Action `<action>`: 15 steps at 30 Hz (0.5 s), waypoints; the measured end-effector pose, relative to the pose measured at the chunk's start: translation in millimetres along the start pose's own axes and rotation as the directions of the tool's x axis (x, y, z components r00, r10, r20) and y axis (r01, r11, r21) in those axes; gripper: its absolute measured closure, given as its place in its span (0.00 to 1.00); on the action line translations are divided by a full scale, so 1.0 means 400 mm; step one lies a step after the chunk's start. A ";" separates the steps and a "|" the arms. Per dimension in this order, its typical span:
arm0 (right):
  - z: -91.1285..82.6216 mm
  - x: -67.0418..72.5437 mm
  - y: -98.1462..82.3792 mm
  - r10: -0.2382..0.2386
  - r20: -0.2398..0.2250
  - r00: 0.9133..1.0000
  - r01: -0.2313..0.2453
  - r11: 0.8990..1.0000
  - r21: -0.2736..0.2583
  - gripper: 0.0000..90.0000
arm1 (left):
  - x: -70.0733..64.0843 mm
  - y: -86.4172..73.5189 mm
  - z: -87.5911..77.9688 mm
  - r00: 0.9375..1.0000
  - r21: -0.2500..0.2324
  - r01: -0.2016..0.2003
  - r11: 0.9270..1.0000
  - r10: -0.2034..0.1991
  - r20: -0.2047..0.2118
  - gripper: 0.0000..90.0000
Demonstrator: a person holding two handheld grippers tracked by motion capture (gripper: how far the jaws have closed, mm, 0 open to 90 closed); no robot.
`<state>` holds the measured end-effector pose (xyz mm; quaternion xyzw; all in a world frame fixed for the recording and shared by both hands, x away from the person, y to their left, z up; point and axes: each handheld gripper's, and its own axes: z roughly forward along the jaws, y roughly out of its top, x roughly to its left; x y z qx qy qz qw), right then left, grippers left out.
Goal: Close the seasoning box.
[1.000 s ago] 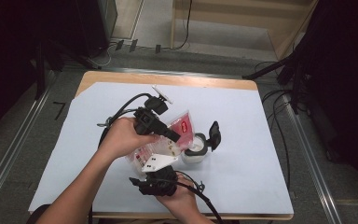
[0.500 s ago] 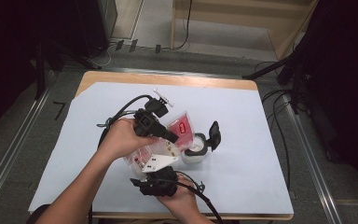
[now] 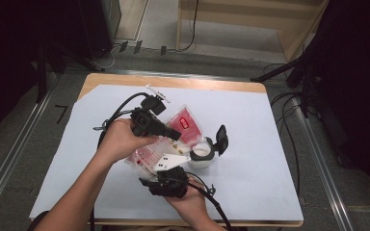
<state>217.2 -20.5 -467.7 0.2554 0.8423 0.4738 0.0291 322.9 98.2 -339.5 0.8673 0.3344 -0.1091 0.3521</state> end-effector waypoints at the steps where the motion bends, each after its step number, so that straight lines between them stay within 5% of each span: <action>1: -0.002 -0.004 0.000 0.003 0.001 1.000 -0.003 1.000 -0.003 0.66 | 0.000 -0.001 -0.004 1.000 -0.007 -0.002 1.000 0.002 0.001 0.97; 6: -0.008 -0.016 0.002 0.006 0.024 1.000 -0.006 1.000 -0.007 0.65 | -0.003 -0.003 -0.023 1.000 -0.026 -0.020 0.999 0.020 -0.003 0.97; 15: -0.021 -0.053 0.001 0.046 0.051 0.998 -0.045 0.999 -0.022 0.64 | 0.017 -0.012 -0.057 1.000 -0.068 0.005 0.998 -0.005 0.003 0.97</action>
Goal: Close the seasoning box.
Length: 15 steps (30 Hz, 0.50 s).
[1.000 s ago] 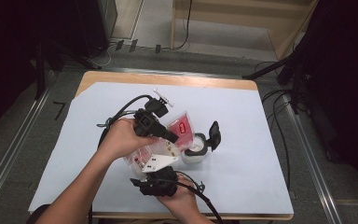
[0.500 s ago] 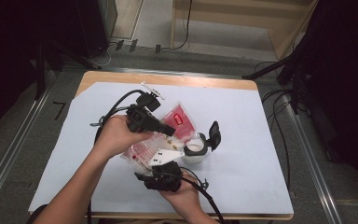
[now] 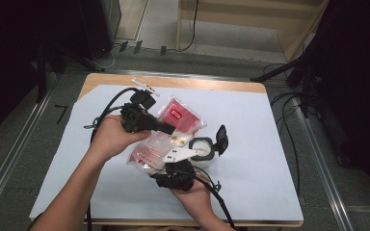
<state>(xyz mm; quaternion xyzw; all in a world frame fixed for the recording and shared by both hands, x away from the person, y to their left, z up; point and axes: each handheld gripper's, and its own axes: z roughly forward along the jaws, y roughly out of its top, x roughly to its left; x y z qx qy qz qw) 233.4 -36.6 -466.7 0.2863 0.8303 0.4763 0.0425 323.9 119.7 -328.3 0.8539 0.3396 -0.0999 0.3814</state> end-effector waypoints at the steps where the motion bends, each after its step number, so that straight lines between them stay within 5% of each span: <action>1: -0.002 -0.003 0.001 0.000 0.006 1.000 0.000 1.000 0.001 0.64 | 0.002 -0.001 -0.006 1.000 0.003 -0.004 1.000 0.004 -0.004 0.98; 8: -0.011 -0.026 0.004 0.024 0.030 0.999 -0.024 1.000 -0.008 0.63 | 0.002 -0.007 -0.033 0.999 -0.022 -0.040 0.999 0.040 -0.024 0.98; 15: -0.015 -0.055 0.000 0.107 0.039 0.993 -0.107 0.994 0.001 0.63 | 0.020 -0.018 -0.050 1.000 -0.033 -0.003 0.999 0.004 0.001 0.98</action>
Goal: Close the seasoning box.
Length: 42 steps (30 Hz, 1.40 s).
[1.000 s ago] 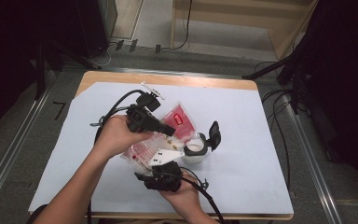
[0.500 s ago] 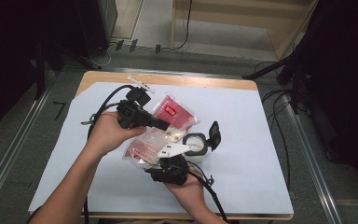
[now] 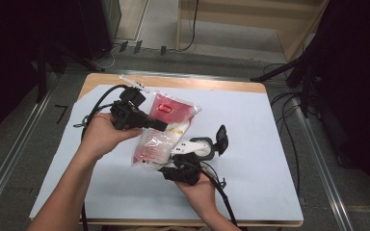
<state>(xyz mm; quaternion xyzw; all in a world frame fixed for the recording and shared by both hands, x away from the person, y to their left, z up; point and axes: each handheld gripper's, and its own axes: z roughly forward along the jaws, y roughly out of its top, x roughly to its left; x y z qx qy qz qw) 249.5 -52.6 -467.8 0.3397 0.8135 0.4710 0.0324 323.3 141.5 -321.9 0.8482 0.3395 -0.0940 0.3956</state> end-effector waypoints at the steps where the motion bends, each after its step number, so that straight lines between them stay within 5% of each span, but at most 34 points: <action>1: -0.002 -0.004 0.001 0.019 -0.004 1.000 -0.019 1.000 0.002 0.63 | 0.006 -0.002 -0.004 1.000 -0.006 -0.003 1.000 0.003 0.004 0.98; 14: -0.028 -0.058 0.009 0.100 0.029 0.995 -0.100 0.995 -0.022 0.65 | 0.018 -0.019 -0.035 0.998 -0.009 -0.006 1.000 0.006 0.057 0.99; 26: -0.004 -0.033 0.008 0.019 0.011 1.000 -0.019 0.999 0.034 0.65 | 0.032 -0.019 -0.043 0.999 -0.021 0.035 0.999 -0.035 0.036 1.00; 32: 0.001 -0.033 0.005 0.023 -0.021 1.000 -0.022 0.999 0.028 0.63 | 0.031 -0.020 -0.080 0.999 -0.062 0.041 0.997 -0.043 -0.033 1.00; 39: 0.004 -0.023 0.004 -0.008 -0.036 0.999 0.009 0.999 0.034 0.63 | 0.080 -0.035 -0.108 0.994 -0.117 0.085 0.989 -0.092 -0.056 1.00; 42: 0.008 -0.022 0.004 -0.017 -0.043 0.999 0.018 0.999 0.039 0.62 | 0.096 -0.037 -0.102 0.990 -0.124 0.078 0.989 -0.092 -0.106 1.00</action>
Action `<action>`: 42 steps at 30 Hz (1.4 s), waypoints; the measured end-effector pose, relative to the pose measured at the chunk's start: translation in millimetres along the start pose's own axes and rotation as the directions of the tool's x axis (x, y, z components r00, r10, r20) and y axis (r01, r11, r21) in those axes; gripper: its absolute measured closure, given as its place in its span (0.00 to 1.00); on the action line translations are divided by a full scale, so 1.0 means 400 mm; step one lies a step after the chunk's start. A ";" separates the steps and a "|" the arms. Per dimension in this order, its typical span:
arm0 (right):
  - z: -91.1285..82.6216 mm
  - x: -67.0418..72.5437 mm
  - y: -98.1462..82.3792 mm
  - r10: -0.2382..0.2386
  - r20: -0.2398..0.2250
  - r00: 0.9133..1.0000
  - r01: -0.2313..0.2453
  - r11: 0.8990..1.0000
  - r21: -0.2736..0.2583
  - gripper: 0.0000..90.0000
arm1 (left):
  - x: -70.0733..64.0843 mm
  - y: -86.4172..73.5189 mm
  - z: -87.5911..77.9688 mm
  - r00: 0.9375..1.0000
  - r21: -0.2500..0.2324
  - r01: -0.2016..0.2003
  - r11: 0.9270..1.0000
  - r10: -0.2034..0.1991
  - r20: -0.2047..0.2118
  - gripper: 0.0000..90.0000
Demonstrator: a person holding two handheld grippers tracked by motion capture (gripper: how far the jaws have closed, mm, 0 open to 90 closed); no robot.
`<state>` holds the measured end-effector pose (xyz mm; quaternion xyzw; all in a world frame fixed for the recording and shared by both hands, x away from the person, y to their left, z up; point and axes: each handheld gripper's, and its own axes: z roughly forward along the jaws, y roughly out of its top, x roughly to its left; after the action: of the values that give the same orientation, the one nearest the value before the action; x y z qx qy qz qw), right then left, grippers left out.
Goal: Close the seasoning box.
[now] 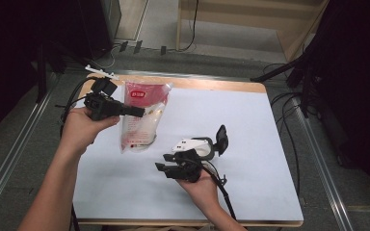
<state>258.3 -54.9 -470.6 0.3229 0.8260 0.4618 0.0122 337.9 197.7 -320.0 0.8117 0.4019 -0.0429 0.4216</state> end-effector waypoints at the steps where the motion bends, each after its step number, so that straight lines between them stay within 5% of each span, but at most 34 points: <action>1: 0.000 -0.001 0.000 0.011 -0.009 1.000 -0.011 1.000 0.003 0.62 | 0.004 0.000 0.002 1.000 0.002 0.008 1.000 -0.008 -0.003 1.00; 4: 0.001 -0.009 0.000 0.039 -0.048 0.998 -0.039 0.999 -0.002 0.61 | 0.023 0.000 0.015 1.000 -0.004 0.015 1.000 -0.015 -0.012 1.00; 14: -0.006 -0.016 0.000 0.027 -0.039 0.999 -0.027 1.000 -0.009 0.61 | 0.099 -0.026 0.090 0.998 -0.029 0.037 0.999 -0.038 -0.043 1.00; 24: -0.005 -0.022 -0.002 0.007 -0.027 1.000 -0.007 1.000 -0.005 0.61 | 0.131 -0.064 0.145 0.995 -0.029 -0.037 0.999 0.034 -0.099 1.00; 33: -0.023 -0.018 0.002 -0.024 -0.025 0.999 0.024 1.000 0.002 0.61 | 0.149 -0.106 0.122 0.997 -0.075 -0.010 0.997 0.004 -0.074 0.98; 42: -0.068 -0.034 0.008 -0.056 -0.090 0.994 0.059 0.998 0.037 0.59 | 0.142 -0.145 0.104 0.996 -0.082 -0.043 0.996 0.037 -0.077 0.95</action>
<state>261.9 -81.7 -456.1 0.2783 0.8438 0.4586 -0.0176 347.3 221.5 -407.5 0.8023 0.4026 0.0132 0.4405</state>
